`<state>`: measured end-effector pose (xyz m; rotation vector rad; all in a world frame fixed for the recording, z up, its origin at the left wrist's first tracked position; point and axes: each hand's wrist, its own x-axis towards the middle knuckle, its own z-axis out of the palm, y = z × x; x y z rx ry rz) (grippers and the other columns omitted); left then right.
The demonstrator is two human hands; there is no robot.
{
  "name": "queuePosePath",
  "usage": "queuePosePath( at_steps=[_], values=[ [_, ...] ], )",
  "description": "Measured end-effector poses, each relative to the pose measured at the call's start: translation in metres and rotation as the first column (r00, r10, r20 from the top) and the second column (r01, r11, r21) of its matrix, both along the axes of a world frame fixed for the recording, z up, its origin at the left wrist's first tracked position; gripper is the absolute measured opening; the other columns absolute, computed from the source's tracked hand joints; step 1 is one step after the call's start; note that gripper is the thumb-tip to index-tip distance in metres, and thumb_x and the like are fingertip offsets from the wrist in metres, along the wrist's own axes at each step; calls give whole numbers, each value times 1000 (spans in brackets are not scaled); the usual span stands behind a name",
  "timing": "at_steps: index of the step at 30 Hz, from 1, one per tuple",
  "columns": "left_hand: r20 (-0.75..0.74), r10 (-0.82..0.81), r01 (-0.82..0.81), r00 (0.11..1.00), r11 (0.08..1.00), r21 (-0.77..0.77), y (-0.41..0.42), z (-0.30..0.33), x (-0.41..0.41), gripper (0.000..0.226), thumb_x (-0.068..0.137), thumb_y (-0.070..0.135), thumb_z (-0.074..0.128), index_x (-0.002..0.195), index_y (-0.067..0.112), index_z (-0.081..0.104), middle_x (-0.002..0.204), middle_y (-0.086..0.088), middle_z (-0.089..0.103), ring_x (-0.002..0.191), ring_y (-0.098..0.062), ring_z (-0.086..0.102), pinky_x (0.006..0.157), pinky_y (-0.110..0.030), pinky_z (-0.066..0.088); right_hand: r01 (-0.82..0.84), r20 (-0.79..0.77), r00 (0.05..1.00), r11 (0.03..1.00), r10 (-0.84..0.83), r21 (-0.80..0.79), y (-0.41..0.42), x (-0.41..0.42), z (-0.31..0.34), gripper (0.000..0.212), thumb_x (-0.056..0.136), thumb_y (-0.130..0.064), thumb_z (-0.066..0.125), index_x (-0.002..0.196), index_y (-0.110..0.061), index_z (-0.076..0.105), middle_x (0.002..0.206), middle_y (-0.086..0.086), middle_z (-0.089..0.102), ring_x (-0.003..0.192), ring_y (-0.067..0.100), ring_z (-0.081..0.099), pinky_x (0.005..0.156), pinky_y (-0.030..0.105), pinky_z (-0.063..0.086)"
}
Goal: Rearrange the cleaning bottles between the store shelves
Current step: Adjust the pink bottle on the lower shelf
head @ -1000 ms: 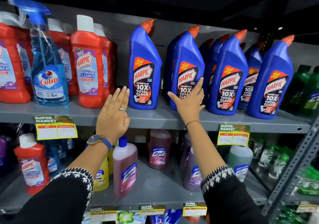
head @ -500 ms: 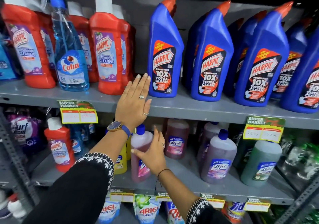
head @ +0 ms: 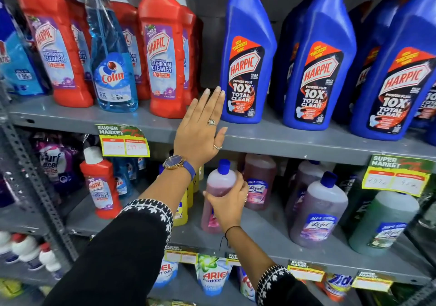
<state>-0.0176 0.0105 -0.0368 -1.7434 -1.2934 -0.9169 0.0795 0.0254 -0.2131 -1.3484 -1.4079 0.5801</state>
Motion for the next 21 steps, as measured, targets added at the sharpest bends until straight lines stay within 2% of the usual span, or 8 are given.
queuePosePath(
  at_steps=[5, 8, 14, 21],
  values=[
    [5, -4, 4, 1000, 1000, 6, 0, 1, 0, 59, 93, 29, 36, 145, 2, 29, 150, -14, 33, 139, -27, 25, 116, -31, 3, 313, -35, 949, 950, -312, 23, 7, 23, 10, 102, 45, -36, 88, 130, -30, 33, 131, 14, 37, 113, 38, 43, 93, 50, 39],
    [4, -10, 10, 1000, 1000, 7, 0, 0, 1, 59, 93, 29, 36, 145, 2, 28, 150, -14, 32, 139, -27, 24, 116, -31, 2, 391, -31, 920, 920, -390, 17, 13, 40, 10, 99, 46, -32, 89, 129, -29, 34, 131, 15, 37, 113, 40, 41, 95, 51, 39],
    [1, 0, 0, 1000, 1000, 5, 1, 1, 0, 59, 94, 30, 35, 145, 2, 28, 150, -13, 31, 140, -27, 24, 116, -30, 1, 387, 12, 922, 922, -387, 5, 14, 57, -2, 99, 49, -32, 90, 130, -31, 32, 134, 15, 36, 116, 38, 41, 93, 48, 42],
    [2, 1, -1, 1000, 1000, -23, 2, 0, -1, 59, 95, 31, 34, 146, 3, 26, 151, -13, 30, 140, -27, 23, 116, -29, -2, 334, 79, 941, 942, -330, -33, 12, 64, -4, 106, 55, -37, 88, 138, -35, 22, 145, 14, 27, 126, 40, 37, 98, 57, 39]
  ],
)
